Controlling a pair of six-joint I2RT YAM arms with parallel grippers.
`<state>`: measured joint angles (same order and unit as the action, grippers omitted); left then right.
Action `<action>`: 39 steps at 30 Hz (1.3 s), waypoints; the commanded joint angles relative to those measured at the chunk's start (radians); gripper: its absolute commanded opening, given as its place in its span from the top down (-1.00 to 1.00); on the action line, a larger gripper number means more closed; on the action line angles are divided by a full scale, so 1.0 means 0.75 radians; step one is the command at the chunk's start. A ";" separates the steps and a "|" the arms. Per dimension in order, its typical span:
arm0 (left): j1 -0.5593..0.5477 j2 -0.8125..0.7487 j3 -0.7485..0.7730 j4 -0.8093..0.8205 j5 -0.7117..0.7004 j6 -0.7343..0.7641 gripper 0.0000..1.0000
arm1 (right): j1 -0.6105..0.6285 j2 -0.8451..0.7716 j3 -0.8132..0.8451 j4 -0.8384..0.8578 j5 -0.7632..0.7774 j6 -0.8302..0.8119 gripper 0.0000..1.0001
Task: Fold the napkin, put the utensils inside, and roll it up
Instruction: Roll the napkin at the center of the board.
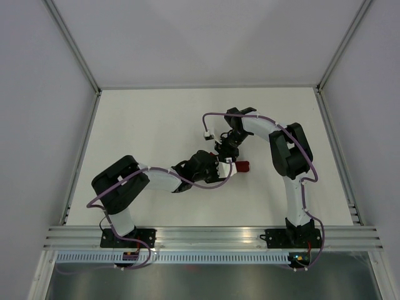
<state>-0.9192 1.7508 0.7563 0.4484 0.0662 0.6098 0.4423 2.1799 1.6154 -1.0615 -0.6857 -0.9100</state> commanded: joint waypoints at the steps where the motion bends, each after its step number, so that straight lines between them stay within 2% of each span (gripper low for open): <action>1: 0.021 0.028 0.059 -0.013 0.075 0.007 -0.22 | -0.007 0.120 -0.051 -0.018 0.209 -0.030 0.88; 6: 0.039 0.036 0.069 -0.031 0.118 -0.021 -0.17 | -0.007 0.118 -0.049 -0.023 0.203 -0.024 0.84; 8: 0.043 0.042 0.082 -0.052 0.126 -0.026 -0.05 | -0.007 0.116 -0.045 -0.023 0.200 -0.014 0.81; 10: 0.049 0.057 0.112 -0.109 0.155 -0.032 0.07 | -0.007 0.108 -0.043 -0.025 0.194 -0.006 0.70; 11: 0.054 0.059 0.123 -0.125 0.165 -0.038 0.23 | -0.007 0.104 -0.043 -0.025 0.192 -0.004 0.57; 13: 0.062 0.065 0.143 -0.148 0.206 -0.054 0.38 | -0.009 0.086 -0.041 -0.031 0.176 -0.002 0.43; 14: 0.070 0.065 0.147 -0.164 0.224 -0.062 0.51 | -0.009 0.076 -0.041 -0.033 0.170 0.007 0.28; 17: 0.103 0.073 0.178 -0.231 0.316 -0.103 0.69 | -0.015 0.031 -0.043 -0.023 0.147 0.037 0.11; 20: 0.123 0.083 0.209 -0.283 0.411 -0.130 0.77 | -0.025 -0.033 -0.055 0.010 0.127 0.084 0.02; 23: 0.152 0.099 0.245 -0.362 0.486 -0.144 0.79 | -0.052 -0.131 -0.092 0.106 0.106 0.207 -0.03; 26: 0.170 0.114 0.274 -0.426 0.544 -0.156 0.79 | -0.087 -0.290 -0.186 0.316 0.147 0.429 -0.14; 31: 0.211 0.151 0.339 -0.532 0.656 -0.199 0.78 | -0.207 -0.505 -0.290 0.576 0.156 0.675 -0.16; 35: 0.258 0.194 0.425 -0.651 0.756 -0.234 0.76 | -0.289 -0.701 -0.442 0.765 0.168 0.739 -0.16; 39: 0.299 0.251 0.505 -0.769 0.883 -0.265 0.75 | -0.303 -0.999 -0.668 0.981 0.213 0.729 -0.20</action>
<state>-0.7128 1.8938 1.0874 0.0067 0.5900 0.4732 0.2016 1.5627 1.1961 -0.4881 -0.5522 -0.4099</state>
